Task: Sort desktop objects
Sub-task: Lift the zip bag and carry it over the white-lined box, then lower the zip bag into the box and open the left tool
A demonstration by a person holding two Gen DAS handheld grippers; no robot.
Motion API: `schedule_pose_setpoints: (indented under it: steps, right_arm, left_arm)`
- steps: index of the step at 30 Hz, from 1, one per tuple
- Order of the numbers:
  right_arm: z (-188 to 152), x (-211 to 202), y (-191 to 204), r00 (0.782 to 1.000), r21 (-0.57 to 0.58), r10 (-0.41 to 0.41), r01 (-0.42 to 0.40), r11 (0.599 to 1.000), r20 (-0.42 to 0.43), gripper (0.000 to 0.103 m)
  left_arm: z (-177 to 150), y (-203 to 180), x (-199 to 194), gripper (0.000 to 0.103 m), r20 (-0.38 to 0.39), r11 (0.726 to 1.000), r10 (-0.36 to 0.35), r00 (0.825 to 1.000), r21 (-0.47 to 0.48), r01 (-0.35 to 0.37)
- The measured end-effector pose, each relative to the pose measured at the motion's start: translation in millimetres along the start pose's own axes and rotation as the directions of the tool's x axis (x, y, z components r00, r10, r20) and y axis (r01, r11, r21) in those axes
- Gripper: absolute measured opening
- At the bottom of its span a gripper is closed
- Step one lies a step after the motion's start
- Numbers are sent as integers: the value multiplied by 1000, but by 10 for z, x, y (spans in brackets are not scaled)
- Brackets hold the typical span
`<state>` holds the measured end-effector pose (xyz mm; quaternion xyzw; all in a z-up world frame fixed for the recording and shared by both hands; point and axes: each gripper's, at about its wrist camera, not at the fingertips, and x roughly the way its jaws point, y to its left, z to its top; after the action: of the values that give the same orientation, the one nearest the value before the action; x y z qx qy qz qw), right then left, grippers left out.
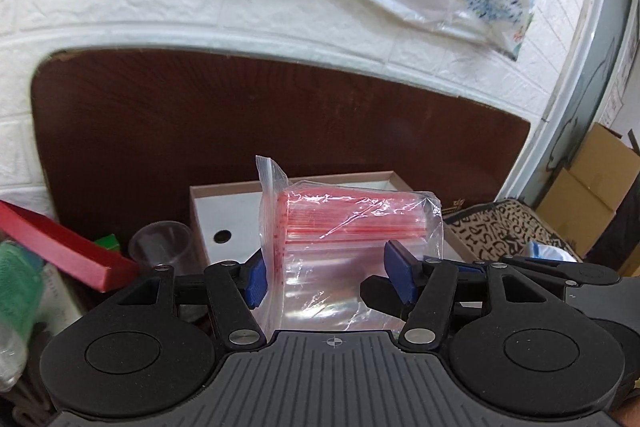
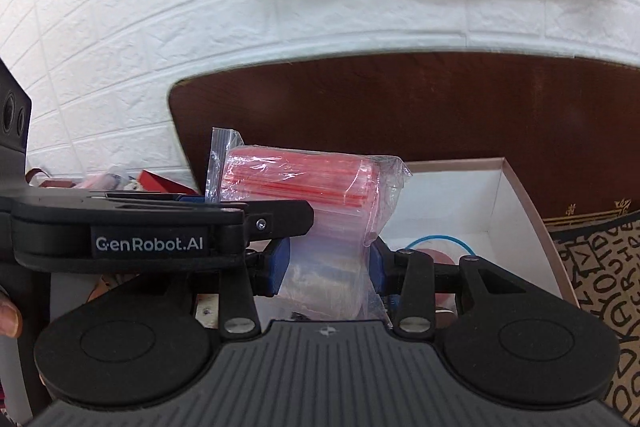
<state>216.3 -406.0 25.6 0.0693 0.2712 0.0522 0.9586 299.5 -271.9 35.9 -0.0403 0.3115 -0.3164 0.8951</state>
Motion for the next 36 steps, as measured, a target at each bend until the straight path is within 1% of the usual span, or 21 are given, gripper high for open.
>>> schedule_pose_setpoints:
  steps: [5, 10, 14, 16, 17, 18, 19, 20, 21, 23, 24, 25, 26, 28, 33, 36]
  right_arm:
    - [4, 334, -180, 998, 16, 0, 1, 1000, -64, 47]
    - [47, 620, -254, 993, 2, 15, -15, 1000, -120, 47]
    - [64, 786, -276, 989, -1, 19, -19, 1000, -144, 48]
    - [62, 853, -285, 987, -1, 21, -21, 1000, -157, 51]
    - [61, 881, -288, 987, 0, 22, -22, 1000, -162, 57]
    - [73, 907, -286, 987, 2, 21, -21, 1000, -161, 64]
    - [72, 917, -285, 988, 3, 16, -15, 1000, -151, 70]
    - [76, 929, -280, 989, -2, 9, -9, 1000, -144, 79]
    - [68, 909, -285, 992, -11, -2, 1, 1000, -129, 85]
    - [65, 876, -272, 994, -27, -23, 20, 999, -108, 92]
    - [71, 863, -274, 994, -32, -36, 32, 999, -103, 98]
    - [75, 848, -274, 993, -38, -50, 46, 998, -103, 101]
    - [73, 826, -273, 993, -43, -63, 59, 997, -103, 102]
    - [62, 790, -277, 992, -47, -76, 71, 996, -105, 103]
    - [36, 718, -273, 988, -34, -75, 71, 997, -132, 103]
    - [32, 661, -239, 988, -30, -71, 68, 997, -137, 103]
  left_arm:
    - [-4, 146, 375, 68, -47, 999, -1, 999, -32, 0]
    - [15, 333, 589, 69, -83, 998, 2, 997, -67, -8]
    - [16, 425, 723, 70, -96, 996, 13, 995, -81, -21]
    - [15, 439, 753, 71, -92, 997, 13, 996, -72, -20]
    - [15, 432, 756, 76, -89, 998, 12, 996, -68, -18]
    - [12, 426, 751, 88, -84, 998, -1, 996, -70, -5]
    - [7, 419, 733, 93, -79, 997, -19, 997, -78, 13]
    - [8, 402, 709, 101, -68, 996, -39, 997, -81, 33]
    - [4, 386, 685, 103, -61, 996, -43, 997, -80, 38]
    - [3, 339, 661, 103, -46, 997, -35, 998, -69, 32]
    - [1, 335, 651, 103, -46, 997, -28, 999, -68, 25]
    - [1, 334, 646, 103, -53, 997, -19, 998, -72, 15]
    - [-1, 340, 630, 103, -63, 997, -8, 998, -81, 3]
    - [-12, 342, 610, 103, -70, 997, -12, 997, -82, 7]
    - [-49, 255, 539, 103, -73, 998, 14, 997, -60, -19]
    - [-58, 244, 469, 103, -76, 997, 13, 997, -69, -18]
